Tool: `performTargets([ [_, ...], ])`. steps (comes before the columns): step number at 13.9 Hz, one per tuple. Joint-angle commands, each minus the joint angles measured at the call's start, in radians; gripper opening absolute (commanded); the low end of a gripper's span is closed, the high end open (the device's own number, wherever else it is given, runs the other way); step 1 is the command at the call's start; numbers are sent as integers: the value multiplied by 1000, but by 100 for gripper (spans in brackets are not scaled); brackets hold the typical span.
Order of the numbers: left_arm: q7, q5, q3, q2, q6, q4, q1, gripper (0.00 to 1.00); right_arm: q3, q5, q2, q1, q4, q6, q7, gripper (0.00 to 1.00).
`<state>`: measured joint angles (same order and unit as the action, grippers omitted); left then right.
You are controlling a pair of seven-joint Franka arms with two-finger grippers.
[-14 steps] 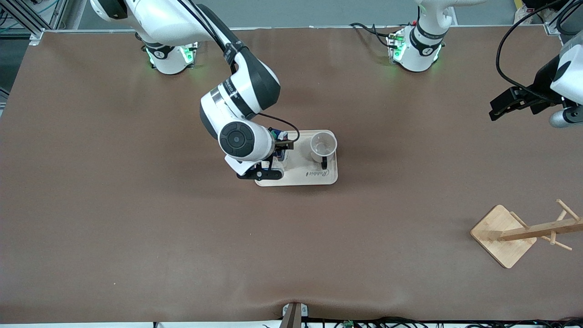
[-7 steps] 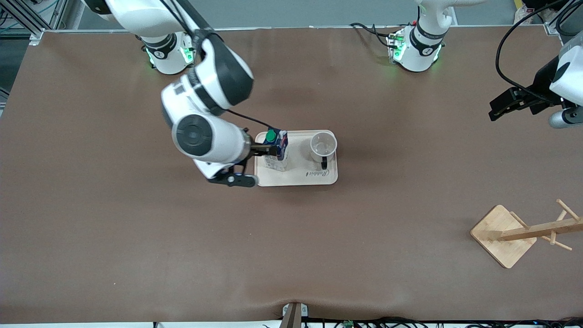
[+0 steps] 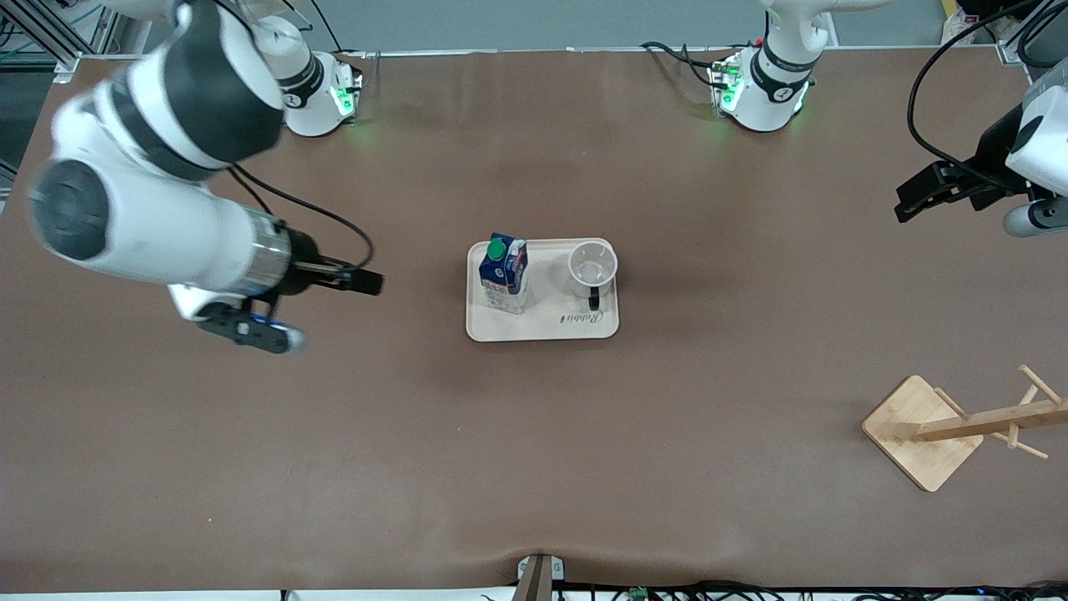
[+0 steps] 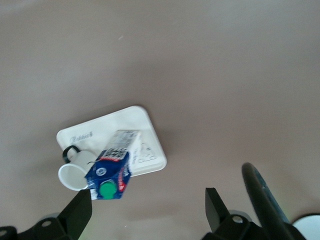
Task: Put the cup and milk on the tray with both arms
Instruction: 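Lower the milk carton onto the tray beside the mug with the right gripper, then open the right gripper and withdraw it from the tray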
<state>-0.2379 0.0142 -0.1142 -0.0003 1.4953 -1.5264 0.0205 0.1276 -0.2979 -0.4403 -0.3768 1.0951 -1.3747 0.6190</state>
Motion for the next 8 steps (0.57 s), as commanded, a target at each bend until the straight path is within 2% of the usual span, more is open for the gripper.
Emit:
performTargets([
  [1, -6, -3, -1, 2, -6, 3, -2, 100, -17, 203, 98, 4, 81, 61, -37, 100],
  [2, -6, -5, -1, 2, -4, 3, -1, 100, -16, 227, 141, 15, 133, 55, -97, 100],
  [6, -6, -5, -1, 3, -3, 8, -1, 100, -13, 227, 285, 151, 276, 10, -251, 100],
  [8, -1, -7, -1, 3, -3, 8, 1, 100, -13, 227, 375, 217, 389, -70, -417, 100],
])
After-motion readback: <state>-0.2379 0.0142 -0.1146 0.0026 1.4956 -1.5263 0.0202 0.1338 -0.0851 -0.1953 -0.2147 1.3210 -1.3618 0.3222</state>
